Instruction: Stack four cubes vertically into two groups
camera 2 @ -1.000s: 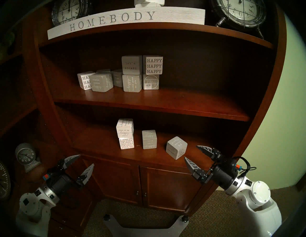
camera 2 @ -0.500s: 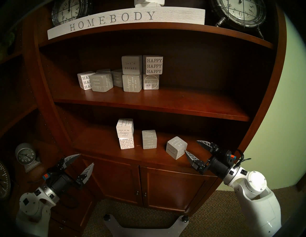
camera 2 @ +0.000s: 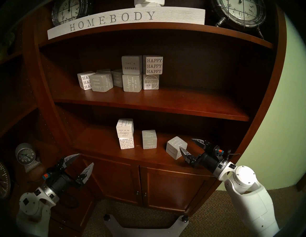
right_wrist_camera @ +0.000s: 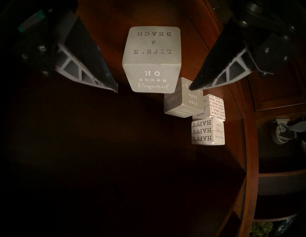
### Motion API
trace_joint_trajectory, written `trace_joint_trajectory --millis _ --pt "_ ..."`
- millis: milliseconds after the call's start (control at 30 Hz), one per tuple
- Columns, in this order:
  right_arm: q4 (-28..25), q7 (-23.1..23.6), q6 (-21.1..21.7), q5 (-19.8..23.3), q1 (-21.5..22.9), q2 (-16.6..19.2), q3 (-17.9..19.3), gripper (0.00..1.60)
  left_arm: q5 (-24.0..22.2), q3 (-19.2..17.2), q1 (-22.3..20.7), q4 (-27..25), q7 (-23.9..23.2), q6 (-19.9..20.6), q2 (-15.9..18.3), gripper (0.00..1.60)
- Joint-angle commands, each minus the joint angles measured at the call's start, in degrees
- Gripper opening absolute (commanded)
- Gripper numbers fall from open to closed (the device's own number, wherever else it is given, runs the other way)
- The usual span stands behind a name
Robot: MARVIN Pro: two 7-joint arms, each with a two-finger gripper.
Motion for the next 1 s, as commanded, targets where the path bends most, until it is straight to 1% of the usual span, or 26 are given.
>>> trace_joint_trajectory --millis 0,333,433,600,700,800,967 --pt "1.2 0.5 -0.4 0.5 6.0 -0.6 -1.4 1.60 0.3 -0.1 0.0 -0.8 0.0 -0.2 0.0 1.60" --pt "3.6 0.8 0.5 0.7 8.7 -1.4 -3.2 1.60 0.5 -0.2 -0.1 -0.8 -0.2 -0.1 -0.3 1.60" --pt "5.0 1.2 0.9 0.7 9.9 -1.7 -4.2 1.60 0.6 -0.3 -0.1 -0.8 -0.3 -0.1 -0.5 1.60" --pt "5.1 1.1 1.6 0.7 10.3 -2.0 -4.6 1.60 0.7 -0.3 -0.2 -0.8 -0.5 0.0 -0.6 1.60" --pt "5.8 0.8 2.5 0.4 10.9 -2.1 -5.1 1.60 0.8 -0.4 -0.2 -0.9 -0.6 0.0 -0.7 1.60" --pt "6.8 0.8 2.5 -0.2 11.5 -2.4 -5.7 1.60 0.8 -0.4 -0.3 -0.9 -0.7 0.0 -0.9 1.60" --pt "6.4 0.2 3.0 -0.7 11.2 -2.2 -5.9 1.60 0.9 -0.5 -0.4 -0.9 -0.8 0.1 -1.1 1.60"
